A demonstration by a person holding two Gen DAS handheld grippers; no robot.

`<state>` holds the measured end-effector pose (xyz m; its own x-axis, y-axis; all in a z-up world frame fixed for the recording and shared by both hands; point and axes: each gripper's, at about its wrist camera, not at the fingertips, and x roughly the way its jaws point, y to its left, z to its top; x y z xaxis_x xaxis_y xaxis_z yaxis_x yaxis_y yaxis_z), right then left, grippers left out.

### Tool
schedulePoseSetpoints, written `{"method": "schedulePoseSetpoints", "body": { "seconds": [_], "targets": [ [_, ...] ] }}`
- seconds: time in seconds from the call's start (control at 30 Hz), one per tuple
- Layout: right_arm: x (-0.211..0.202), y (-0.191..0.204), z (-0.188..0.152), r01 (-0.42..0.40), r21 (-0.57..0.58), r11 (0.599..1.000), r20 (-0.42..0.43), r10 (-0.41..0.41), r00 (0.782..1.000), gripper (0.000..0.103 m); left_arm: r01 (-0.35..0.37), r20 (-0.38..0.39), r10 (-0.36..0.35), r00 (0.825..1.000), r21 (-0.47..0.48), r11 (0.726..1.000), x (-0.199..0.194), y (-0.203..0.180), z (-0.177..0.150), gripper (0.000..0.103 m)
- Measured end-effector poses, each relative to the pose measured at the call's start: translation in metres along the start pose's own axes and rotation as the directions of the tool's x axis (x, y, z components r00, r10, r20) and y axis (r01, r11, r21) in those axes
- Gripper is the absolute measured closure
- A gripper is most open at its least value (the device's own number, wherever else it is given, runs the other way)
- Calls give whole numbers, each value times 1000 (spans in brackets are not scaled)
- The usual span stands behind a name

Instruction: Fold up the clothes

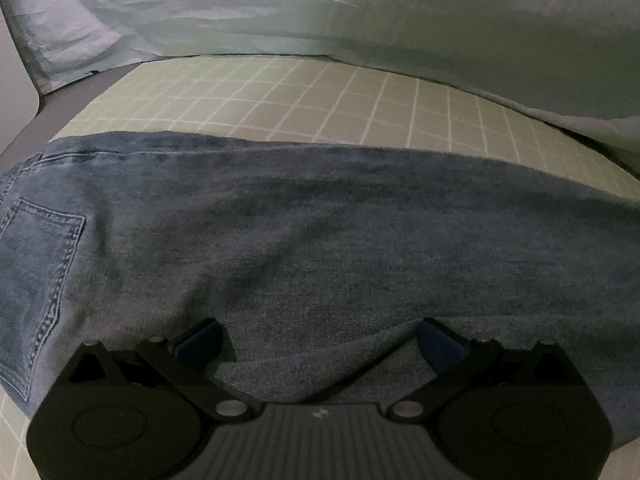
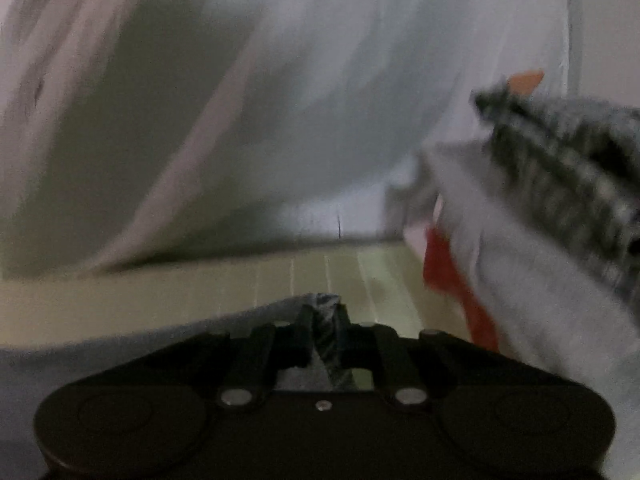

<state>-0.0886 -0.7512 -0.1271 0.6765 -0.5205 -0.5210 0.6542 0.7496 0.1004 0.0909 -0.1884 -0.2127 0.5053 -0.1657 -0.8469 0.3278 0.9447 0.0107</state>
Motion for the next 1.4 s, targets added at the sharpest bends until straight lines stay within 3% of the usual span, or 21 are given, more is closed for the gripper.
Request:
{"method": "schedulePoseSetpoints", "body": {
  "seconds": [0.13, 0.27, 0.37, 0.43, 0.57, 0.63, 0.77, 0.93, 1.03, 1.23, 1.4],
  "targets": [
    [22, 5, 13, 9, -5, 1000, 2, -9, 1000, 93, 0, -2, 0, 1000, 0, 1000, 1, 0, 0, 0],
    [75, 5, -3, 79, 10, 997, -171, -76, 982, 92, -1, -1, 1, 1000, -3, 1000, 2, -1, 1, 0],
    [85, 11, -13, 155, -29, 987, -234, -158, 959, 84, -1, -1, 1, 1000, -6, 1000, 3, -1, 1, 0],
    [75, 16, -13, 199, -44, 979, -229, -204, 952, 61, -2, -1, 2, 1000, -7, 1000, 3, -2, 2, 0],
    [35, 34, -16, 208, -48, 977, -208, -214, 955, 34, -2, -1, 2, 1000, -11, 1000, 4, -2, 2, 0],
    [12, 48, -22, 158, -35, 987, -203, -162, 966, 1, 1, -22, -1, 1000, -11, 1000, 5, -2, 6, 0],
    [-27, 97, -43, 56, -34, 998, -200, -62, 978, 0, 25, -54, -25, 998, 5, 1000, 5, 2, 10, 0],
    [-69, 166, -75, -35, -92, 995, -227, 13, 974, 0, 121, -28, -126, 992, -130, 984, -16, 31, 3, 0],
    [-90, 205, -94, -77, -122, 989, -245, 45, 968, 0, 187, 22, -186, 982, -152, 971, -41, 59, -6, 0],
    [-105, 270, -123, -124, -185, 975, -291, 67, 954, 0, 175, 103, -159, 982, -171, 970, -81, 134, -20, 0],
    [-110, 318, -138, -132, -185, 974, -301, 72, 951, 0, 124, 118, -96, 988, -259, 958, -85, 208, -30, 0]
  ]
}}
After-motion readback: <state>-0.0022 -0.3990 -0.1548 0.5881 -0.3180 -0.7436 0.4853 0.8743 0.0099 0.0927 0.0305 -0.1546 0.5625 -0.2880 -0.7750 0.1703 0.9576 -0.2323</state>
